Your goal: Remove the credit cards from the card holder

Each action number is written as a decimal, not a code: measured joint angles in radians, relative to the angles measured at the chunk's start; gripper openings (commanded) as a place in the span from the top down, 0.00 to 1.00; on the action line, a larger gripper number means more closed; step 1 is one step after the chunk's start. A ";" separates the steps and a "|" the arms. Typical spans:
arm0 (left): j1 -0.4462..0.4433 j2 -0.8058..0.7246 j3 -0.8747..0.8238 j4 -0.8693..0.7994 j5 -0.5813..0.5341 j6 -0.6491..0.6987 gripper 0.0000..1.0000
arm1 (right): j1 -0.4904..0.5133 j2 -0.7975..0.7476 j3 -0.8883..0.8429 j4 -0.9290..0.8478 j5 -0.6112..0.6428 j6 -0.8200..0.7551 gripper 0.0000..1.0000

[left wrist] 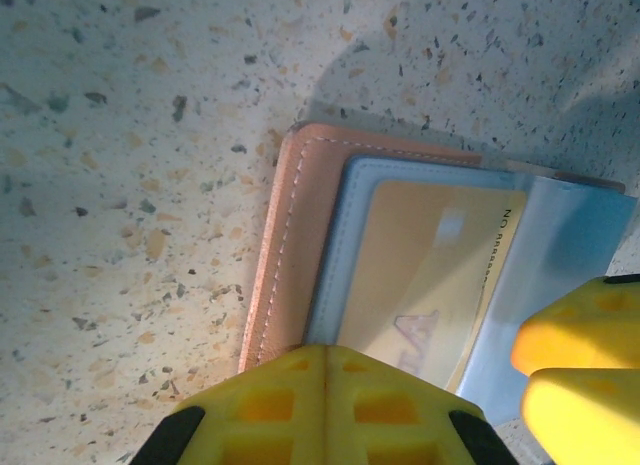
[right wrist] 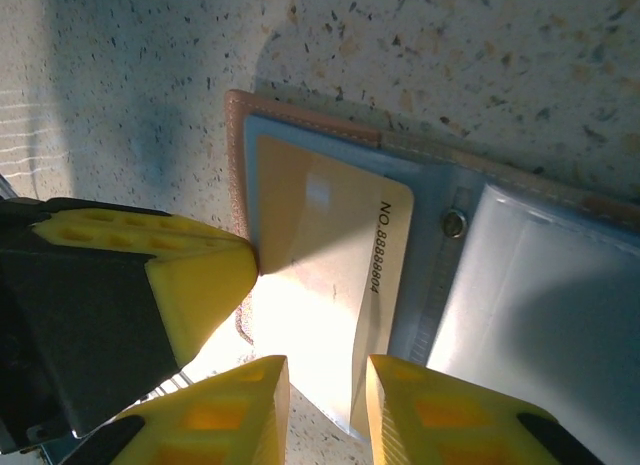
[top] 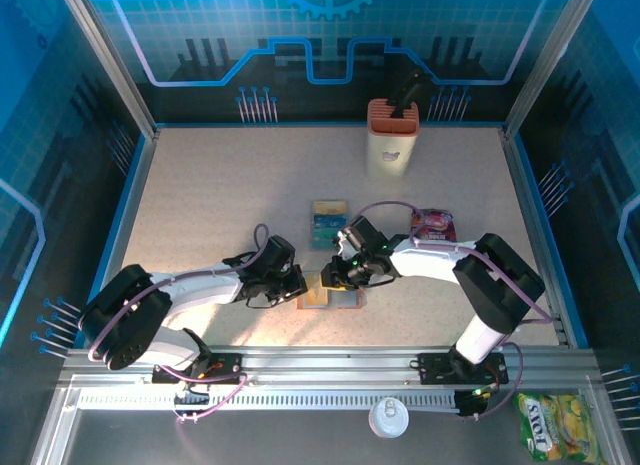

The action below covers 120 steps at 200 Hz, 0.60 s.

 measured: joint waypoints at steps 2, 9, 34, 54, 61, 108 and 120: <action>0.000 0.000 0.000 0.000 0.000 0.000 0.99 | 0.000 0.001 0.000 0.001 -0.002 0.000 0.73; 0.000 0.000 0.000 0.000 0.000 0.000 0.99 | 0.000 0.006 0.000 0.006 -0.007 0.001 0.73; 0.000 0.000 0.000 0.000 0.000 0.000 0.99 | 0.000 0.020 0.000 0.024 -0.018 0.005 0.73; 0.000 0.000 0.000 0.000 0.000 0.000 0.99 | 0.000 0.032 0.001 0.033 -0.021 0.008 0.73; 0.000 0.000 0.000 0.000 0.000 0.000 1.00 | 0.000 0.035 0.001 0.035 -0.021 0.008 0.73; 0.000 0.000 0.000 0.000 0.000 0.000 1.00 | 0.002 0.057 0.001 0.063 -0.041 0.023 0.75; 0.000 0.000 -0.002 0.000 0.000 0.000 0.99 | 0.006 0.062 0.001 0.082 -0.052 0.031 0.75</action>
